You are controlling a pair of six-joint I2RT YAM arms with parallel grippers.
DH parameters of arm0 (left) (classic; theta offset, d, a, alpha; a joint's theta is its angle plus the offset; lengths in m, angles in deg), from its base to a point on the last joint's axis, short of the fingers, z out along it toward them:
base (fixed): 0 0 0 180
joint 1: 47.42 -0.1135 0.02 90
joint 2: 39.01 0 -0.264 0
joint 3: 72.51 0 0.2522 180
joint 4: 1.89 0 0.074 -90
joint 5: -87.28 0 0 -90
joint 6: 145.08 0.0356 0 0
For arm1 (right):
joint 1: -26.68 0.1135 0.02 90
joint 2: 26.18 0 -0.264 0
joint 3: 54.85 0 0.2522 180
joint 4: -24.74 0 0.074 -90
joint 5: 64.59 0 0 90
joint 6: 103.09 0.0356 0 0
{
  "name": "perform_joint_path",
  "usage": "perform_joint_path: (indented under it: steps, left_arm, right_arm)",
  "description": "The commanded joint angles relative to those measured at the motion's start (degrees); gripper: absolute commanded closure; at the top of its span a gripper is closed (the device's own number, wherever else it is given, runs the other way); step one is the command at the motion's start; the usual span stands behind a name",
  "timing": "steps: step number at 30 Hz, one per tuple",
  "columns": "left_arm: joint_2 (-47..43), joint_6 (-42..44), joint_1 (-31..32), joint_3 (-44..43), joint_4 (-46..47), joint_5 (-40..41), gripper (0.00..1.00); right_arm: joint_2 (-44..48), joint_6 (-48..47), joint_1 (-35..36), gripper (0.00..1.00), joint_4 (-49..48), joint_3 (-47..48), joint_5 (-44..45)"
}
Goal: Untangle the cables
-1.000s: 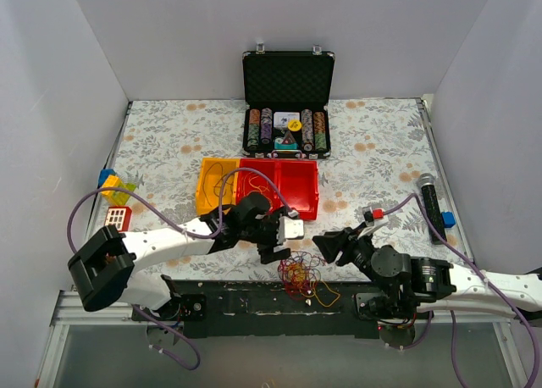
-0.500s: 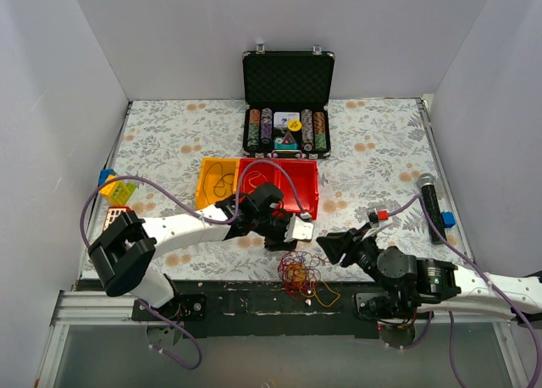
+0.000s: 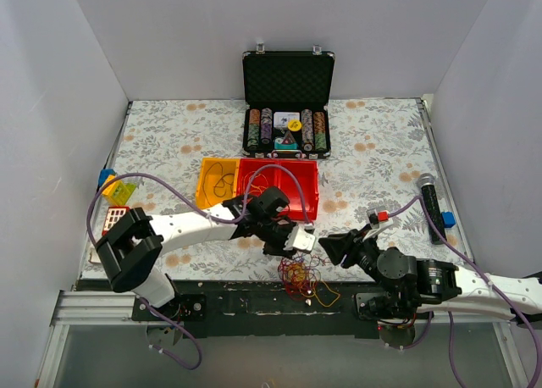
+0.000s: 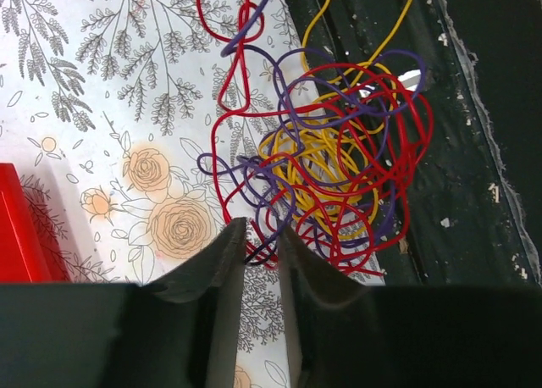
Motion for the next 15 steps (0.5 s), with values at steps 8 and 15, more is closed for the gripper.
perform_joint_path:
  steps: [8, 15]
  left_arm:
    - [-3.88, -5.65, 0.11, -4.55, 0.86, 0.59, 1.00]
    - [-13.90, -10.32, 0.11, -10.70, -6.17, -0.20, 1.00]
  right_arm:
    - [-0.86, -0.49, 0.26, 0.51, -1.52, 0.74, 1.43]
    - [-4.46, -4.35, 0.26, 0.30, -4.33, 0.91, -1.12]
